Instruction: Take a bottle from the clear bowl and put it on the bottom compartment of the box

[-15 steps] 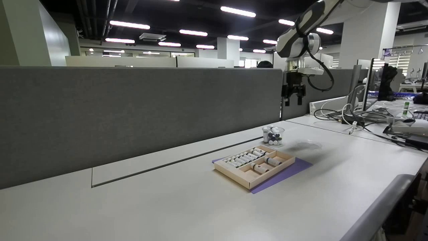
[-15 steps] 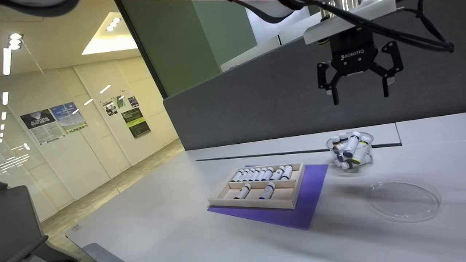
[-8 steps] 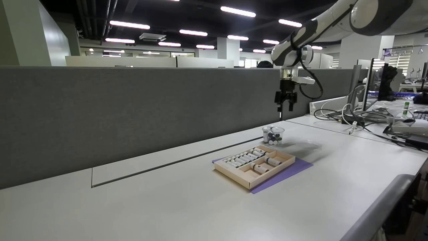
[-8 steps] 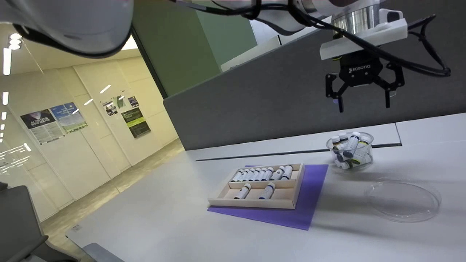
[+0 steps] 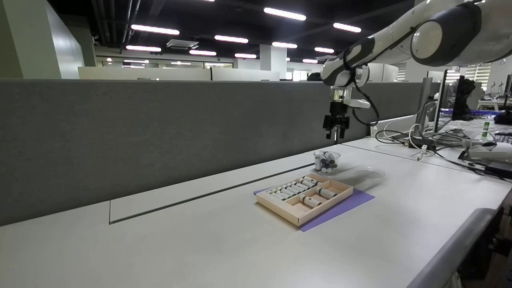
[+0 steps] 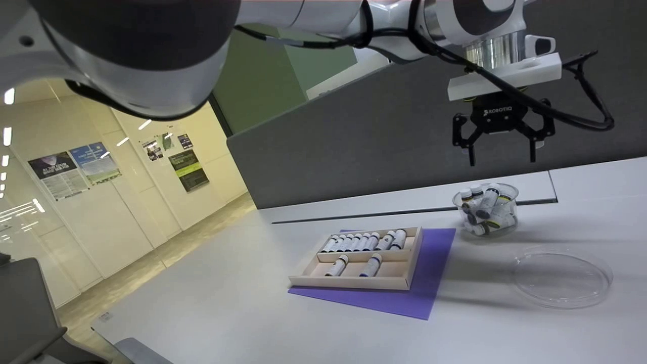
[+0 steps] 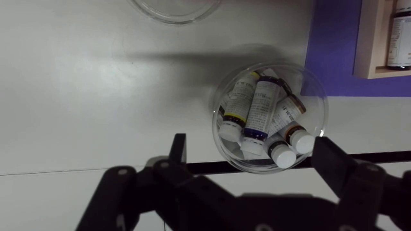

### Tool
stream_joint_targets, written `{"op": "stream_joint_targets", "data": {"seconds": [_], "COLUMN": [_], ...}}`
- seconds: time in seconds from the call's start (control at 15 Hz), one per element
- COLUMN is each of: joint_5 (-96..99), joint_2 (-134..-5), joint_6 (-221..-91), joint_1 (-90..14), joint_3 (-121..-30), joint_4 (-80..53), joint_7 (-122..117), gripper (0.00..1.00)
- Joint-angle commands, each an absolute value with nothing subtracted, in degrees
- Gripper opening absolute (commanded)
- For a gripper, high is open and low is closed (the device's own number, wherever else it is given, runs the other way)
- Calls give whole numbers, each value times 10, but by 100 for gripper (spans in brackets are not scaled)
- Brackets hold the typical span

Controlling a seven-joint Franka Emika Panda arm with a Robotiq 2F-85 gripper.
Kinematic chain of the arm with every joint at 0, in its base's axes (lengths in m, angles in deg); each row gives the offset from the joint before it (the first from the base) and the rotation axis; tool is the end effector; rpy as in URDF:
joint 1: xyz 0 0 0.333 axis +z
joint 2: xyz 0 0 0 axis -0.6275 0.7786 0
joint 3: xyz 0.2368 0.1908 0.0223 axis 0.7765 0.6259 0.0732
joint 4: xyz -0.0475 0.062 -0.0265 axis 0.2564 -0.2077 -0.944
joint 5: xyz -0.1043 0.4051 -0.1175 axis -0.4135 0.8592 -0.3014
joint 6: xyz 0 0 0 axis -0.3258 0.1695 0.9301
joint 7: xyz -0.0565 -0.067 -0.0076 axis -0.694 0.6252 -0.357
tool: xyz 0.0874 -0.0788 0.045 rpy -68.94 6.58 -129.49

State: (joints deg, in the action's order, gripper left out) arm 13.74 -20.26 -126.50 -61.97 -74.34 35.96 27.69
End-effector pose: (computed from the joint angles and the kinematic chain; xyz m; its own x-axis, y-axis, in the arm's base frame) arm 0.7540 -0.3325 0.1985 0.9998 -0.0205 -0.0057 -0.0211 -0.9932 -0.1149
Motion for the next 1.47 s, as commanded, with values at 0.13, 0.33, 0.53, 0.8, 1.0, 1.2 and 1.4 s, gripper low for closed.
{"op": "stream_joint_targets", "data": {"seconds": [0.13, 0.33, 0.53, 0.8, 1.0, 1.2, 1.4], "joint_5": [137, 136, 132, 130, 129, 130, 134], "joint_2": [-203, -191, -177, -156, -147, -144, -142], "joint_6": [-1265, -1274, -1264, -1264, -1266, -1271, -1277], "joint_1": [-620, -621, -621, -617, -613, -608, -606], "joint_3": [-743, -741, -737, -731, -731, -732, -731], "joint_4": [360, 370, 379, 388, 392, 393, 393], "joint_7": [277, 295, 341, 404, 446, 476, 495], "gripper": [100, 100, 100, 100, 100, 100, 100]}}
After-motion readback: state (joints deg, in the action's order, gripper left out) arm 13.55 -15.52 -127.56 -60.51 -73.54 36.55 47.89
